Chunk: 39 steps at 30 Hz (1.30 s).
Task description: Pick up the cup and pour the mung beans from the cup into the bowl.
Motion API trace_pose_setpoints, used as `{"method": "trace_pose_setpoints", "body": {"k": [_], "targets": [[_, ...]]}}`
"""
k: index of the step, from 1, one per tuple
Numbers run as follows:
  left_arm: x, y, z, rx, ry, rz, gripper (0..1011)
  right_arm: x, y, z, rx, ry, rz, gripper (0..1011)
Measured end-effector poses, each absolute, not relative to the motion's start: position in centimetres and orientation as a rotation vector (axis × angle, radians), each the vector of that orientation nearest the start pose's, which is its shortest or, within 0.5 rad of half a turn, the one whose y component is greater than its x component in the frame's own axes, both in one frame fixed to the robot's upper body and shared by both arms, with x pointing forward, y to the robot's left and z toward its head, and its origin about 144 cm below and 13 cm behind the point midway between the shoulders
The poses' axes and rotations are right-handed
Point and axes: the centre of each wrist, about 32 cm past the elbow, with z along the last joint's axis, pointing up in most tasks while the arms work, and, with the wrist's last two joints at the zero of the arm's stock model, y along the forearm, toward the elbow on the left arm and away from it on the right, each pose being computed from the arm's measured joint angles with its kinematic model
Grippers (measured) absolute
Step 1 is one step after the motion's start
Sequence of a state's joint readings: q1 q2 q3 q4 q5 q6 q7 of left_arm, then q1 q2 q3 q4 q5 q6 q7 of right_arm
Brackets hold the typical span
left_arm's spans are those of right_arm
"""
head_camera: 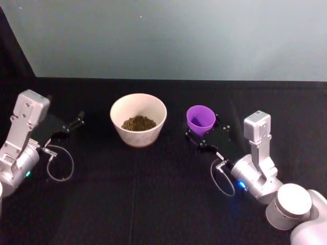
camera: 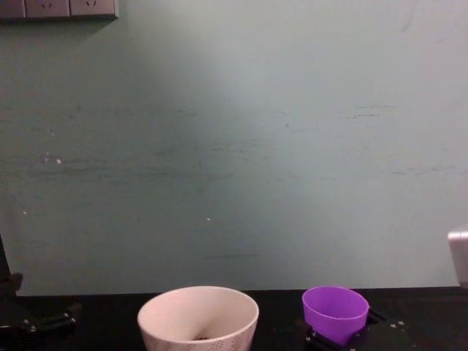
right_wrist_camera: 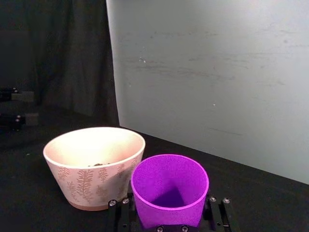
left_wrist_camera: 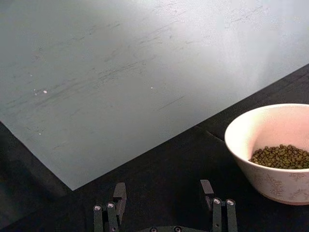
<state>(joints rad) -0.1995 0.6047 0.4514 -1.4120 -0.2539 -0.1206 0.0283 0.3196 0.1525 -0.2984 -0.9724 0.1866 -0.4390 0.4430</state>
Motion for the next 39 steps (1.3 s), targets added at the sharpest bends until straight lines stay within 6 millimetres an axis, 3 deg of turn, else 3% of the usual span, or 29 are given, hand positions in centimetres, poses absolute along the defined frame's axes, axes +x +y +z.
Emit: {"method": "trace_pose_setpoints", "body": {"k": [11,22,39], "targets": [[48.9,31.0,114.0,0.304,-0.285,1.248,1000,52.4,-22.6,108.4,0.05,-0.163,-0.943,1002],[48.9,31.0,114.0,0.304,-0.285,1.248,1000,52.3,-22.5,109.2,0.047,-0.169,-0.945,1000],[48.9,31.0,114.0,0.304,-0.285,1.248,1000,51.5,-23.3,112.7,0.086,-0.178,-0.96,1000]]}}
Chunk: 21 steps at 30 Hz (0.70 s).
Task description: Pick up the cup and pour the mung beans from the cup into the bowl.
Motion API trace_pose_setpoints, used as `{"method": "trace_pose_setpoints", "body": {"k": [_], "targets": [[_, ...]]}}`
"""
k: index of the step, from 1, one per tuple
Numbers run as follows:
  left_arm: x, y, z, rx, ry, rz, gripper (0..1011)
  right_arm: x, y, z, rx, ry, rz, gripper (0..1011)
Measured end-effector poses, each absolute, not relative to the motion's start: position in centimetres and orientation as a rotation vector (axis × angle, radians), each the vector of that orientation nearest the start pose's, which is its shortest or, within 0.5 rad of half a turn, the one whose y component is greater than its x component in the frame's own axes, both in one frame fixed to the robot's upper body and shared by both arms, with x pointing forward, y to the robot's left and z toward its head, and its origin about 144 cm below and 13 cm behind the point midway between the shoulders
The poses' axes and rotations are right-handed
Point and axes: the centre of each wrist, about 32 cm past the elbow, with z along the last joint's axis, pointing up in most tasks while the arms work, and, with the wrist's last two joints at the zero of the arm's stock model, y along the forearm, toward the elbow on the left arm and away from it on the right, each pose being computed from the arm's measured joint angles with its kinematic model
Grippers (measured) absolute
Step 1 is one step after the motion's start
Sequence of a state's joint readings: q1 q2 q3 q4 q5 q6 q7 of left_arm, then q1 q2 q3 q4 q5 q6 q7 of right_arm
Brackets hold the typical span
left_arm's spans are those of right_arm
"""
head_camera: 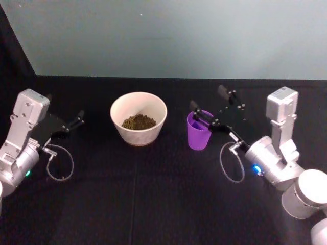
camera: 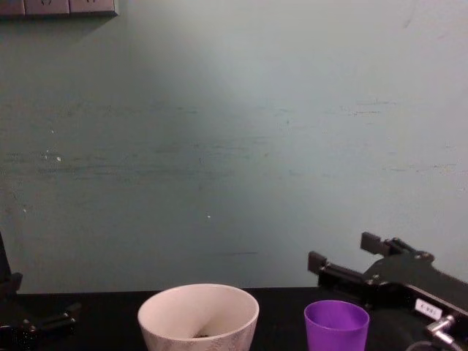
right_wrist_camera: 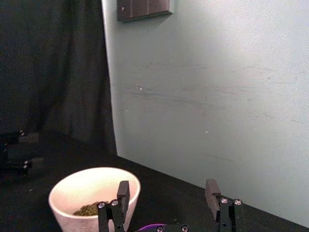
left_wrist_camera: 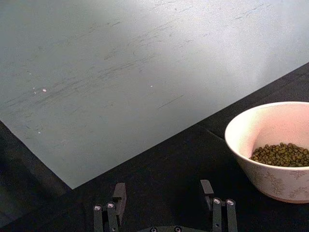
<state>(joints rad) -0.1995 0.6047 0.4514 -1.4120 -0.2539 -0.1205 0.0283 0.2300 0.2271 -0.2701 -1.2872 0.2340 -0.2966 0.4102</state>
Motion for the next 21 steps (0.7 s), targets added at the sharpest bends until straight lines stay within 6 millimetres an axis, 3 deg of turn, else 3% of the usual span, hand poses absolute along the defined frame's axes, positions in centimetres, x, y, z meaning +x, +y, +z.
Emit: {"method": "trace_pose_setpoints", "body": {"k": [11,21], "targets": [[48.9,31.0,114.0,0.304,-0.285,1.248,1000,51.4,-25.8,113.6,0.104,-0.187,-1.034,1000],[48.9,31.0,114.0,0.304,-0.285,1.248,1000,51.1,-28.2,112.6,0.023,-0.117,-1.132,1000]]}}
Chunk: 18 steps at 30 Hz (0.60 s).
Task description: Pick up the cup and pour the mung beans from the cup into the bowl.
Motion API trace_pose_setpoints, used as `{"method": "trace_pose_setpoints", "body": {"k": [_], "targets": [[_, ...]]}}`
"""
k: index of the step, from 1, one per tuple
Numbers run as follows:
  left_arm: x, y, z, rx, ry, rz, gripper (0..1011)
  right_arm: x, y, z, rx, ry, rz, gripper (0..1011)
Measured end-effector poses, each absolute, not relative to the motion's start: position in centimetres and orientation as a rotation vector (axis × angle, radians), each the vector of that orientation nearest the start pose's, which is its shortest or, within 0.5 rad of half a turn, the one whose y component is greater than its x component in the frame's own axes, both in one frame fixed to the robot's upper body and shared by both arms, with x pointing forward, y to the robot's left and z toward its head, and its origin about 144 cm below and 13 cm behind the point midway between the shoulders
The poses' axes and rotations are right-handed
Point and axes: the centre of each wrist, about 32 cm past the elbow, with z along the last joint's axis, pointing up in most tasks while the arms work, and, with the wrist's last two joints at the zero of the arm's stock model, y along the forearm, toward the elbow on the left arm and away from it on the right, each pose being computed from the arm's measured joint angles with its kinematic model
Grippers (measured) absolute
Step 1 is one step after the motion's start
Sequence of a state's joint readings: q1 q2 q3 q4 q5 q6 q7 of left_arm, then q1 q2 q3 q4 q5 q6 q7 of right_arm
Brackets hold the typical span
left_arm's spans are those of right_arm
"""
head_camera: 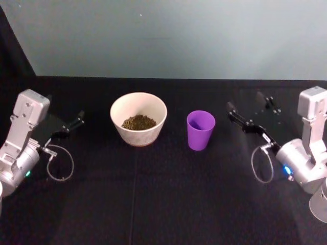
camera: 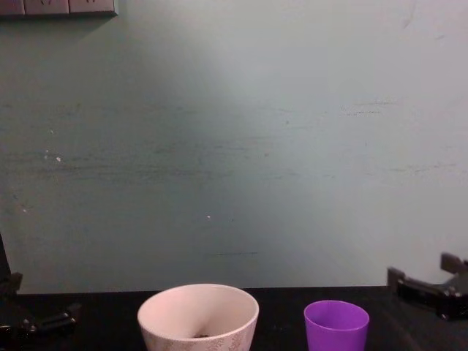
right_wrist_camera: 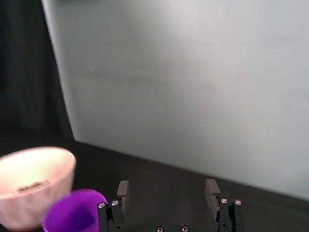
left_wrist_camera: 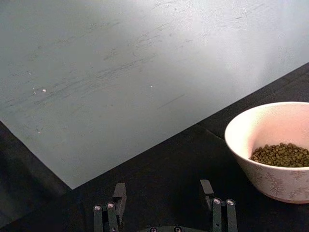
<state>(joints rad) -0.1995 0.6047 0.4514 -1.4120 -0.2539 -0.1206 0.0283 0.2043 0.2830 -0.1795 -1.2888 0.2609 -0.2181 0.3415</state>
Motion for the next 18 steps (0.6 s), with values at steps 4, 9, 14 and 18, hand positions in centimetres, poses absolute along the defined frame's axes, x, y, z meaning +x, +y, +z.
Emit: {"method": "trace_pose_setpoints", "body": {"k": [4,9,14,18], "targets": [[48.86,30.97,113.98,0.304,-0.285,1.248,1000,50.99,-28.68,112.2,-0.037,-0.075,-1.171,1000],[48.86,30.97,113.98,0.304,-0.285,1.248,1000,50.92,-28.8,112.07,-0.088,-0.057,-1.195,1000],[48.86,30.97,113.98,0.304,-0.285,1.248,1000,50.93,-28.68,112.1,-0.109,-0.052,-1.204,1000],[48.86,30.97,113.97,0.305,-0.285,1.248,1000,50.95,-28.55,112.26,-0.122,-0.053,-1.207,1000]]}}
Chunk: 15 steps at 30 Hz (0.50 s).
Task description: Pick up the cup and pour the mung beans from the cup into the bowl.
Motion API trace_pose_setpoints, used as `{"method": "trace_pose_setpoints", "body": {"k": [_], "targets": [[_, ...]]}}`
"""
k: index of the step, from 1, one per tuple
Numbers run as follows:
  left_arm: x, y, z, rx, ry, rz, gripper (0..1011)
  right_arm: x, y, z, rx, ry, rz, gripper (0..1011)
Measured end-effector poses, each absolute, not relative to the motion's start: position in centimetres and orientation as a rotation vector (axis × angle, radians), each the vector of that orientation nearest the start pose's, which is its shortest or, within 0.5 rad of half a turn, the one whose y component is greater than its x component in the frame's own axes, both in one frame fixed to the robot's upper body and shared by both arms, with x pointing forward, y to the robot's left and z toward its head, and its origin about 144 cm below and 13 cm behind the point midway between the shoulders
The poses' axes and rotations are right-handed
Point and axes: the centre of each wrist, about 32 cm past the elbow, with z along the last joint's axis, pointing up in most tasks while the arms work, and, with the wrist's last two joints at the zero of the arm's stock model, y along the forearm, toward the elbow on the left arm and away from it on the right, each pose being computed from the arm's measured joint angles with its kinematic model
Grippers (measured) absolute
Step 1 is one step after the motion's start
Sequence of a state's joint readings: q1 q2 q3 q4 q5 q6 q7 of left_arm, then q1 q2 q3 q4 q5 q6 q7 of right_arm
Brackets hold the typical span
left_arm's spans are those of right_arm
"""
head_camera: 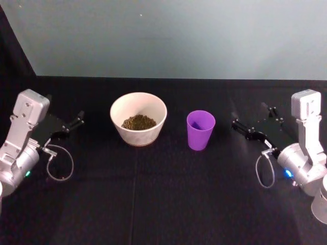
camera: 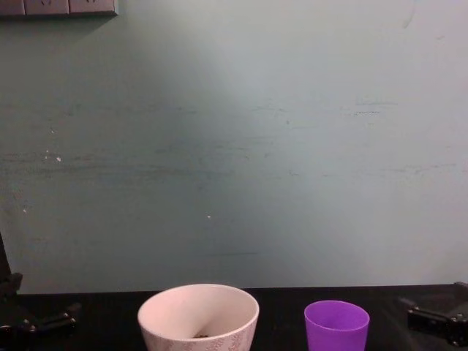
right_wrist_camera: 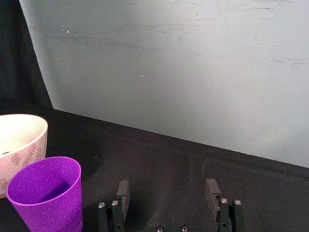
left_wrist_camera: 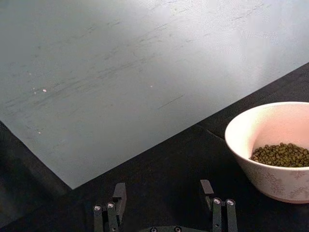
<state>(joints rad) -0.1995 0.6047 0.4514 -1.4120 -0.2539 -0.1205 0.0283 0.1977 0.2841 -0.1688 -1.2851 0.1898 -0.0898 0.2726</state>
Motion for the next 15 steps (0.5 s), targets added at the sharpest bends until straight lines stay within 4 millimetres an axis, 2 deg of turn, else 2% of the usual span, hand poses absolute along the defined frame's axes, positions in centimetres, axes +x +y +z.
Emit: {"method": "trace_pose_setpoints", "body": {"k": [15], "targets": [[48.86,30.97,113.98,0.304,-0.285,1.248,1000,51.01,-28.42,112.4,-0.123,-0.058,-1.208,1000]]}}
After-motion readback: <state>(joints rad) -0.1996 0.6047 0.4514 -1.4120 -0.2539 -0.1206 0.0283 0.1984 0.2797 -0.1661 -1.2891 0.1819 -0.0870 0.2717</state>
